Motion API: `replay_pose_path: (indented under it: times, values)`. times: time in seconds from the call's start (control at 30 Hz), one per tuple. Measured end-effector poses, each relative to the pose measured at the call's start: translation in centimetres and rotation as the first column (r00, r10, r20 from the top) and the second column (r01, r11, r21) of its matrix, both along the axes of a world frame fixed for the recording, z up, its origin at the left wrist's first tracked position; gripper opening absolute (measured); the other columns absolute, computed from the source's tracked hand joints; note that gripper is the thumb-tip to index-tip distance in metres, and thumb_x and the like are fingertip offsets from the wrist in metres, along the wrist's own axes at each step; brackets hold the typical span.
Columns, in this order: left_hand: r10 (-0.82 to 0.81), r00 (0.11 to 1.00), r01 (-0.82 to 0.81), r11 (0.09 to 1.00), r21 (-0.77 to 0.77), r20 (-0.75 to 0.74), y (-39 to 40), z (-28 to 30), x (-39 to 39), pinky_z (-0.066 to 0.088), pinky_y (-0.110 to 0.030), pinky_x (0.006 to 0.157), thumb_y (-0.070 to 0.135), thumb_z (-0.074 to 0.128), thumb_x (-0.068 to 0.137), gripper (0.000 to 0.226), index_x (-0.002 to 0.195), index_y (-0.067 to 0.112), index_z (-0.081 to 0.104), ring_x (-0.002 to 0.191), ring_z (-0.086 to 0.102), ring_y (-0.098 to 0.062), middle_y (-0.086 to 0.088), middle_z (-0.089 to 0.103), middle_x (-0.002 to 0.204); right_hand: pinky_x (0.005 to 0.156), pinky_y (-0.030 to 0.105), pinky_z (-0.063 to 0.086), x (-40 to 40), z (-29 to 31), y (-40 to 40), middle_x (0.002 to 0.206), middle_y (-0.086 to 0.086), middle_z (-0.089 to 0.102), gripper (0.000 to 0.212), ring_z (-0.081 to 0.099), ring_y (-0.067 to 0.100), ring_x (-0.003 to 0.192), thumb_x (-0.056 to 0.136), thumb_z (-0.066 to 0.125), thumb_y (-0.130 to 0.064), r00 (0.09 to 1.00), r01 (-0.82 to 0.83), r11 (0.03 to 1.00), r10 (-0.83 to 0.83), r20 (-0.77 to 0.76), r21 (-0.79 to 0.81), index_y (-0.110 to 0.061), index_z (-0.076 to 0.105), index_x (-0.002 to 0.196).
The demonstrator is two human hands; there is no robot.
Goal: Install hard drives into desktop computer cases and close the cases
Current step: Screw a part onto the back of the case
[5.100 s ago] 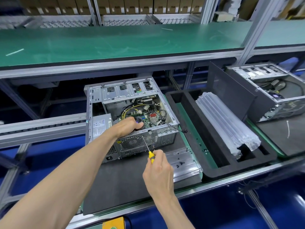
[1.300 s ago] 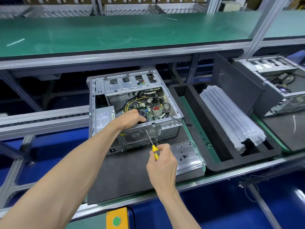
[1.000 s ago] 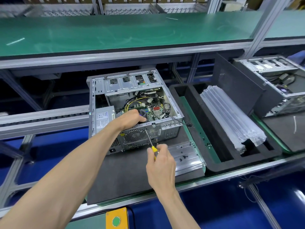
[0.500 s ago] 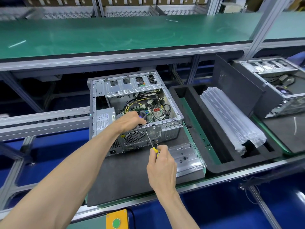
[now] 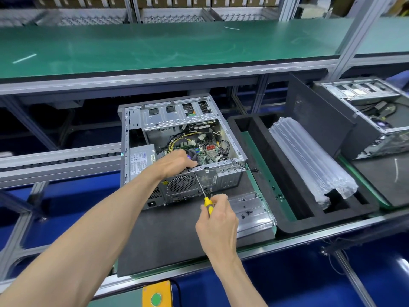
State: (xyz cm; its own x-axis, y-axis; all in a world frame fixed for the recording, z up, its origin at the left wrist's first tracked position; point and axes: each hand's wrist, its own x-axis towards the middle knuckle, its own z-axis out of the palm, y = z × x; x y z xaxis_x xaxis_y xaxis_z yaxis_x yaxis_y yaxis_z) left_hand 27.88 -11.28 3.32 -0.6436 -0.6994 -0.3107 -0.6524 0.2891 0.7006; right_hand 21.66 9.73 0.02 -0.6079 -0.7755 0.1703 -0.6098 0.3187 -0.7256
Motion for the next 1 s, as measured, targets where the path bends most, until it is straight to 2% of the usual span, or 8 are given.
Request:
replay_pose_path:
  times: [0.17,0.27,0.37,0.53,0.6,0.67,0.77,1.0]
  values:
    - [-0.004,1.0,0.004,1.0,-0.003,-0.004,0.0,0.0,-0.1,0.013,-0.039,0.06,0.023,0.06,0.091,0.053,0.057,0.019,0.02,0.05,0.011,-0.015,0.004,0.016,0.052,0.046,0.027,0.019,0.3,1.0,-0.5,0.05,0.006,0.057,0.027,0.055,0.028,0.041,0.092,0.068,-0.02,0.969,0.051,0.998,-0.039,-0.243,0.046,-0.009,0.056,0.071]
    - [-0.009,1.0,0.009,1.0,-0.003,0.001,0.0,0.1,-0.2,0.013,-0.038,0.059,0.021,0.06,0.091,0.053,0.057,0.019,0.02,0.049,0.011,-0.015,0.004,0.016,0.051,0.055,0.033,0.024,-0.2,0.7,-0.5,0.07,0.009,0.063,0.026,0.061,0.033,0.063,0.104,0.048,-0.028,0.986,0.019,0.994,-0.001,-0.165,0.111,-0.011,0.054,0.086]
    - [-0.005,1.0,0.005,1.0,0.002,0.011,0.0,0.1,-0.2,0.014,-0.04,0.06,0.022,0.061,0.091,0.053,0.056,0.018,0.02,0.05,0.011,-0.017,0.002,0.016,0.052,0.06,0.031,0.024,-0.6,0.6,-0.2,0.084,0.002,0.058,0.018,0.058,0.028,0.071,0.094,0.065,-0.024,0.997,-0.01,0.999,0.013,-0.077,0.035,-0.014,0.05,0.096]
    - [-0.003,1.0,0.003,1.0,0.0,0.024,0.1,0.2,-0.3,0.014,-0.039,0.06,0.023,0.061,0.09,0.053,0.055,0.019,0.021,0.049,0.012,-0.016,0.003,0.017,0.051,0.045,0.025,0.02,0.3,1.3,-0.3,0.048,0.006,0.055,0.029,0.054,0.028,0.038,0.084,0.078,-0.018,0.96,0.019,0.995,0.009,-0.28,0.095,-0.008,0.057,0.067]
    - [-0.001,0.999,0.001,1.0,-0.004,0.033,0.1,0.2,-0.3,0.013,-0.04,0.059,0.022,0.061,0.088,0.052,0.053,0.02,0.022,0.049,0.013,-0.016,0.004,0.018,0.05,0.045,0.028,0.022,0.0,0.8,-0.5,0.051,0.01,0.058,0.03,0.058,0.032,0.043,0.094,0.067,-0.02,0.96,0.042,0.993,-0.011,-0.28,0.107,-0.007,0.058,0.069]
    - [-0.002,0.999,0.002,1.0,0.002,0.033,0.1,0.2,-0.2,0.014,-0.041,0.06,0.021,0.06,0.086,0.05,0.052,0.02,0.023,0.049,0.013,-0.017,0.003,0.019,0.05,0.056,0.034,0.027,-0.1,0.4,-0.4,0.072,0.01,0.065,0.025,0.062,0.033,0.065,0.103,0.051,-0.029,0.989,-0.001,0.991,0.02,-0.145,0.132,-0.01,0.056,0.087]
    - [-0.009,0.999,0.009,1.0,-0.004,0.035,0.1,0.2,-0.2,0.014,-0.041,0.061,0.021,0.06,0.087,0.05,0.053,0.019,0.023,0.049,0.013,-0.017,0.004,0.018,0.05,0.064,0.035,0.033,-0.4,0.0,-0.2,0.088,0.001,0.06,0.016,0.058,0.025,0.079,0.096,0.061,-0.024,1.0,-0.006,1.0,0.005,0.02,0.028,-0.016,0.048,0.099]
    - [0.002,0.999,-0.001,1.0,-0.014,0.043,0.1,0.3,-0.3,0.016,-0.042,0.062,0.021,0.061,0.087,0.048,0.055,0.017,0.025,0.049,0.014,-0.016,0.003,0.02,0.051,0.054,0.033,0.024,0.0,-0.2,-0.3,0.064,0.01,0.065,0.03,0.061,0.034,0.059,0.102,0.054,-0.03,0.983,0.031,0.996,-0.017,-0.183,0.078,-0.008,0.061,0.083]
